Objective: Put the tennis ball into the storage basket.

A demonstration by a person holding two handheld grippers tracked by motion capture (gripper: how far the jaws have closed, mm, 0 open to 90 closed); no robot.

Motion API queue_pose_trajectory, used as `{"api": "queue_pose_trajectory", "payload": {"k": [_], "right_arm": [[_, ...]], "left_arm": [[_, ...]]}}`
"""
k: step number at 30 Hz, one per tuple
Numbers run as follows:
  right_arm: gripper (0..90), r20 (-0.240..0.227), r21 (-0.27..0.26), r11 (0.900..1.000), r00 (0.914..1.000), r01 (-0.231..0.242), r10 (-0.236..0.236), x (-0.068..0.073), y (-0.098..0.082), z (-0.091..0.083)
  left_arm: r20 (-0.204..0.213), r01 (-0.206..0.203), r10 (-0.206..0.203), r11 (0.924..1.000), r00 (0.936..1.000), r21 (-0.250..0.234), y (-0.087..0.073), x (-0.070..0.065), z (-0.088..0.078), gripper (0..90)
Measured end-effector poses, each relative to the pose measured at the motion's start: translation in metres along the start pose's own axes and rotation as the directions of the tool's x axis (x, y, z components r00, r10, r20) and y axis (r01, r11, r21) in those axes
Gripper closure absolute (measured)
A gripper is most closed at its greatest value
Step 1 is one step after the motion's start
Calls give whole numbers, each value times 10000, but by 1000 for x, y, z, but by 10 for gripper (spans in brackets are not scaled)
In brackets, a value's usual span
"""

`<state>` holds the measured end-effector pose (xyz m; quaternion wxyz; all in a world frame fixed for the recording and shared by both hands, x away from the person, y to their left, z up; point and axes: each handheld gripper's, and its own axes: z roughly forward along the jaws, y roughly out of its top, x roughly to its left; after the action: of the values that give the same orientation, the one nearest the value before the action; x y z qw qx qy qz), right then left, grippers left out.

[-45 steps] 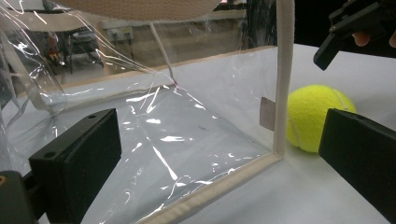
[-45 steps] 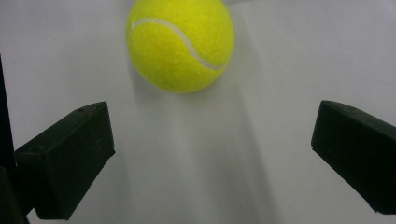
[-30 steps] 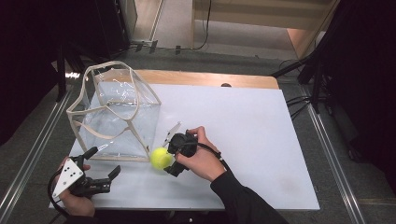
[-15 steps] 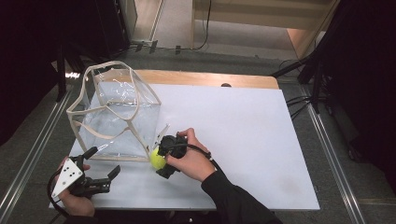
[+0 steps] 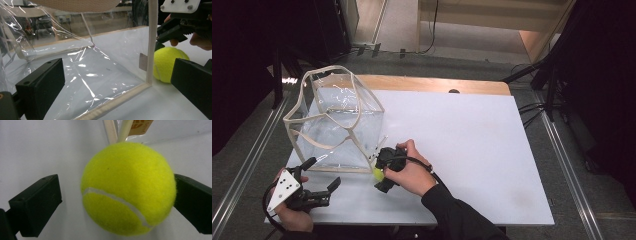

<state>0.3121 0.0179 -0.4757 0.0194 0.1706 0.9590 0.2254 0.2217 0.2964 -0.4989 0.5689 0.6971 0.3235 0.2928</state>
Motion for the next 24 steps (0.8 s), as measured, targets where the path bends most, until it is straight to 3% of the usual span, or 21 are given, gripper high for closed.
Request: {"api": "queue_pose_trajectory", "payload": {"k": [6,9,10,14,18,24], "right_arm": [[0,123,-7,10000,9999,-23,23,0,1,3],[93,267,-193,9997,9995,-154,159,-1,1,3],[100,320,-211,9991,9988,-372,378,0,2,3],[114,329,-126,9997,9992,-226,230,-1,2,4],[134,290,-119,9981,9978,-599,602,-3,1,5],[210,327,-145,9970,9966,-754,759,-4,0,5]], "left_arm": [[16,11,-11,10000,10000,2,0,1,0,0],[-27,134,-134,9999,9999,-100,0,2,-1,0],[-39,156,-157,9998,9999,-79,0,3,-2,0],[-19,138,-139,9999,9999,-71,0,2,-1,0],[-27,138,-138,9999,9999,-76,0,2,-1,0],[-19,143,-143,9999,9999,-71,0,2,-1,0]]}}
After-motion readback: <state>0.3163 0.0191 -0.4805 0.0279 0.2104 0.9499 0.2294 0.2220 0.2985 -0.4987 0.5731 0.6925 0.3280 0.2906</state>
